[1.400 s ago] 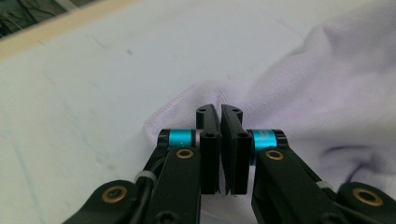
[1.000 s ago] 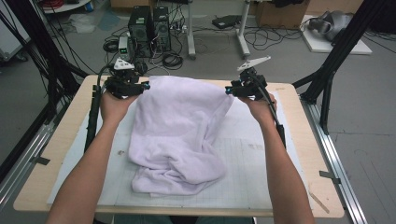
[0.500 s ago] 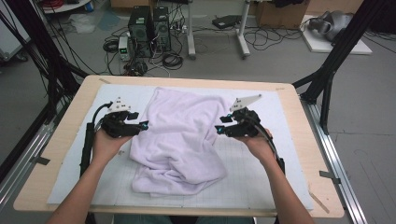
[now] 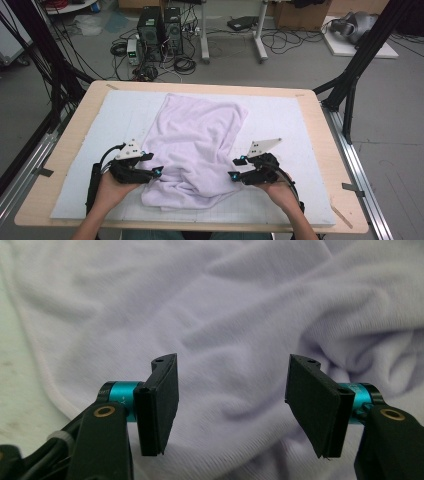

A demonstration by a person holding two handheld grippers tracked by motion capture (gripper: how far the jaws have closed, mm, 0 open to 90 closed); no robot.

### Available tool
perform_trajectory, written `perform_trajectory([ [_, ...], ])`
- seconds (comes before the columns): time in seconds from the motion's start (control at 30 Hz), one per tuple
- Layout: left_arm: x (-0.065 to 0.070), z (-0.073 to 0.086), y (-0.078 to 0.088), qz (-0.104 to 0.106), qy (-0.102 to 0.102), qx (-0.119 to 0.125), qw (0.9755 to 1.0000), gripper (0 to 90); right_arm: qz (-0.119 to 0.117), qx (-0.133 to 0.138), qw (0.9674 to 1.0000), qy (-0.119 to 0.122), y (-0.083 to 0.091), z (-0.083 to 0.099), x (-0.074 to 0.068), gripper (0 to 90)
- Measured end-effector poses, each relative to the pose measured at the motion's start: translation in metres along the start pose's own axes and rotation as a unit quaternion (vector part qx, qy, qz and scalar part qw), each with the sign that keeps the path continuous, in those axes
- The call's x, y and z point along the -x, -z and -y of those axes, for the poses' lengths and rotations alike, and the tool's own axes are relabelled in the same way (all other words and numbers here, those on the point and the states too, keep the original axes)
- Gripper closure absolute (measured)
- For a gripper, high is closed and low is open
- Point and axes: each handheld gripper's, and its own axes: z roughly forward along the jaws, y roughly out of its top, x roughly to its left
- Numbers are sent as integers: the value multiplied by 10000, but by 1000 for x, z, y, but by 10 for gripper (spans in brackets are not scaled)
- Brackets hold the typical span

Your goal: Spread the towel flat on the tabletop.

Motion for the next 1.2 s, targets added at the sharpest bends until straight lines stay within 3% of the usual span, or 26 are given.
perform_trajectory([
  [0.13, 2, 8, -8, 189, -127, -252, 9994, 499, -57, -192, 9998, 54, -8, 9, -8, 515],
  [0.23, 3, 14, -15, 222, -228, -470, 9984, 606, -141, -311, 9994, 64, -16, 15, -10, 607],
  [0.4, 1, 13, -12, 170, -250, -367, 9989, 810, -275, -349, 9987, 258, -19, 15, -14, 850],
  [0.57, -1, 0, -3, 42, -215, -73, 9997, 832, -158, -103, 9993, 336, -8, 0, -10, 893],
  [0.7, -7, -10, 3, -86, -149, 84, 9998, 831, -17, 56, 9997, 249, 2, -9, -3, 869],
  [0.73, -8, -10, 3, -119, -162, 74, 9998, 830, 15, 53, 9999, 162, 2, -9, -2, 779],
  [0.8, -9, -8, 2, -101, -93, 37, 9999, 807, -97, -72, 9999, 60, -1, -6, -2, 705],
  [0.97, -4, 0, 6, -51, -39, 78, 9999, 521, -5, -249, 9995, 176, -8, 7, -11, 574],
  [1.2, 9, 7, 16, 131, -183, 65, 9997, 430, 51, -245, 9996, 160, -8, 18, -19, 469],
])
